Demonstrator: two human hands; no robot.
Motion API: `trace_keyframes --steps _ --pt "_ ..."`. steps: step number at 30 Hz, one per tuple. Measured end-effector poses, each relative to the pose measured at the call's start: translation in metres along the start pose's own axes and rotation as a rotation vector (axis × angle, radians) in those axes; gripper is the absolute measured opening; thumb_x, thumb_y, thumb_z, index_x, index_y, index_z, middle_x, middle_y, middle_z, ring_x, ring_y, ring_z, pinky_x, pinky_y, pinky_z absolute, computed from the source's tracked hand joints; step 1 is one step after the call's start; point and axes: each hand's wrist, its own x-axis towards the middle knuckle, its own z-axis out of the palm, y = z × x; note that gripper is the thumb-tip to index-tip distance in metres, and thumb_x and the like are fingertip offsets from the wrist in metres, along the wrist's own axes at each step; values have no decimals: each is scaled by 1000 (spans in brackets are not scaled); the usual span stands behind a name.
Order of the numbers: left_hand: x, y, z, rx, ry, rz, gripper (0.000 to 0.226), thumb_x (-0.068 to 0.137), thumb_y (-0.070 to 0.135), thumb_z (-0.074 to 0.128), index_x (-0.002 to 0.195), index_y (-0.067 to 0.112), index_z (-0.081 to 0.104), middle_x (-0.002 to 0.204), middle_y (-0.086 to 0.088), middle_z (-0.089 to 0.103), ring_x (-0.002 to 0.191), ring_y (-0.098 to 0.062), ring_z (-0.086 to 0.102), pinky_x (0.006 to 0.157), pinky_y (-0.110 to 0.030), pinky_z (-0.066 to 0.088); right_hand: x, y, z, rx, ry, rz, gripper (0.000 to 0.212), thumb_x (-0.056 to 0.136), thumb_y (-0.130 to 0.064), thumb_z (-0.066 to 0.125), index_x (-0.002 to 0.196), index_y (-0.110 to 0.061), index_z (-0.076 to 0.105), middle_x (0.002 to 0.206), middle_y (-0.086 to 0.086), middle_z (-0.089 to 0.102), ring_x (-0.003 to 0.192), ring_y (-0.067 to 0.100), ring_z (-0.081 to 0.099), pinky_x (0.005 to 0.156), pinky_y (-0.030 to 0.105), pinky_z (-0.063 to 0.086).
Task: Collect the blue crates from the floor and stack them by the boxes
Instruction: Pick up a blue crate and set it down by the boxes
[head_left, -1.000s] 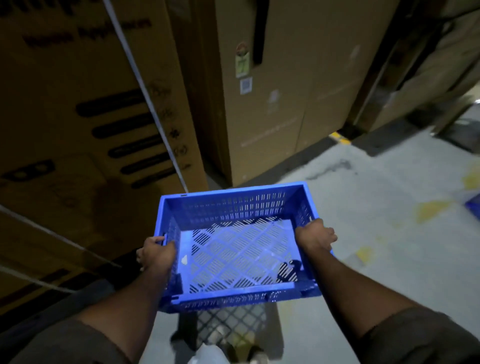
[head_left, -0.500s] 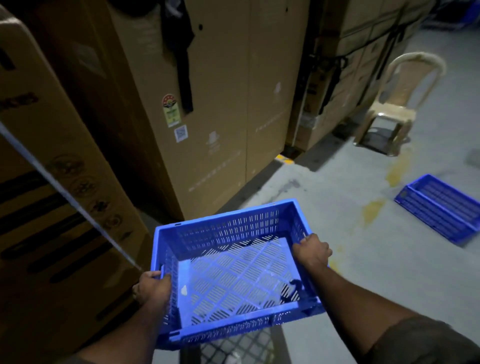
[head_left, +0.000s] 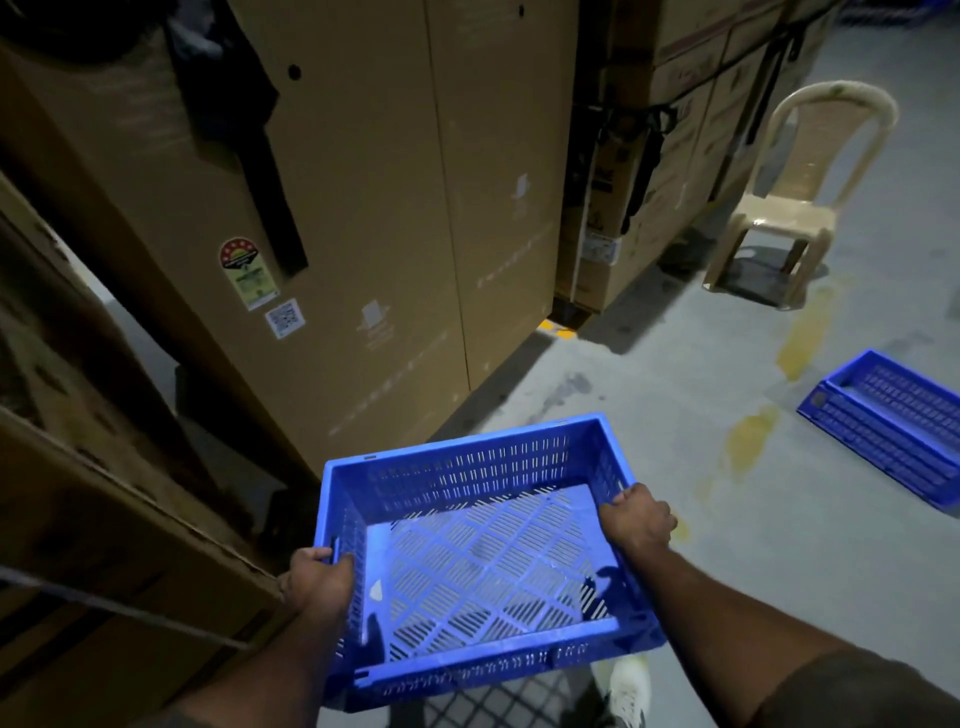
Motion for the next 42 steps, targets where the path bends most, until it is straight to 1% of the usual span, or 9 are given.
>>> trace_keyframes --steps 3,10,14,17,20,24,33,38,42 --pt "-2 20 46 8 40 -43 32 66 36 75 90 26 56 107 -20 61 97 -40 59 94 -43 50 53 -5 -20 0 -27 -25 16 82 -16 56 98 -14 53 117 22 50 117 38 41 83 35 41" --pt "-47 107 119 21 56 -90 28 74 28 76 97 20 61 117 -24 58 110 -44 54 100 -42 44 164 -27 -81 -62 -63 -56 19 81 -17 57 100 -13 56 118 22 50 117 39 41 85 34 42" --pt "-49 142 163 16 63 -91 30 74 28 75 99 19 62 114 -24 59 111 -42 54 102 -42 43 222 -44 -101 -93 -77 -77 20 81 -18 57 100 -13 56 118 22 51 117 39 41 81 33 39" --pt "-41 165 195 -8 72 -98 30 74 29 75 98 19 61 112 -23 60 111 -41 54 102 -42 43 265 -56 -105 -118 -95 -83 17 80 -20 57 96 -15 54 117 22 51 116 39 42 84 33 41" --pt "-27 186 228 -37 80 -101 31 74 25 76 100 15 63 108 -23 62 110 -40 54 101 -41 42 312 -74 -102 -180 -106 -103 23 78 -22 58 99 -13 58 112 21 56 112 38 47 92 34 43" --pt "-5 210 274 -57 88 -153 31 75 24 76 100 12 62 108 -25 60 111 -41 53 99 -41 41 373 -103 -93 -266 -150 -117 27 75 -26 59 99 -14 61 108 18 62 107 37 53 85 32 44" --pt "33 258 356 -110 107 -262 22 74 32 75 89 19 65 98 -17 69 103 -37 61 96 -41 48 498 -169 -81 -447 -274 -205 30 77 -30 61 103 -14 61 109 15 66 105 35 60 94 34 47" --pt "32 276 393 -162 204 -386 23 73 30 75 89 20 63 102 -16 65 98 -37 61 94 -38 48 560 -189 -54 -582 -354 -293 30 79 -31 60 104 -14 62 109 16 67 104 34 61 91 33 46" --pt "35 277 435 -154 295 -489 21 72 26 75 85 20 60 104 -21 61 99 -39 59 92 -39 47 618 -192 -18 -683 -469 -340 26 77 -28 60 97 -12 61 108 16 68 102 34 63 86 32 48"
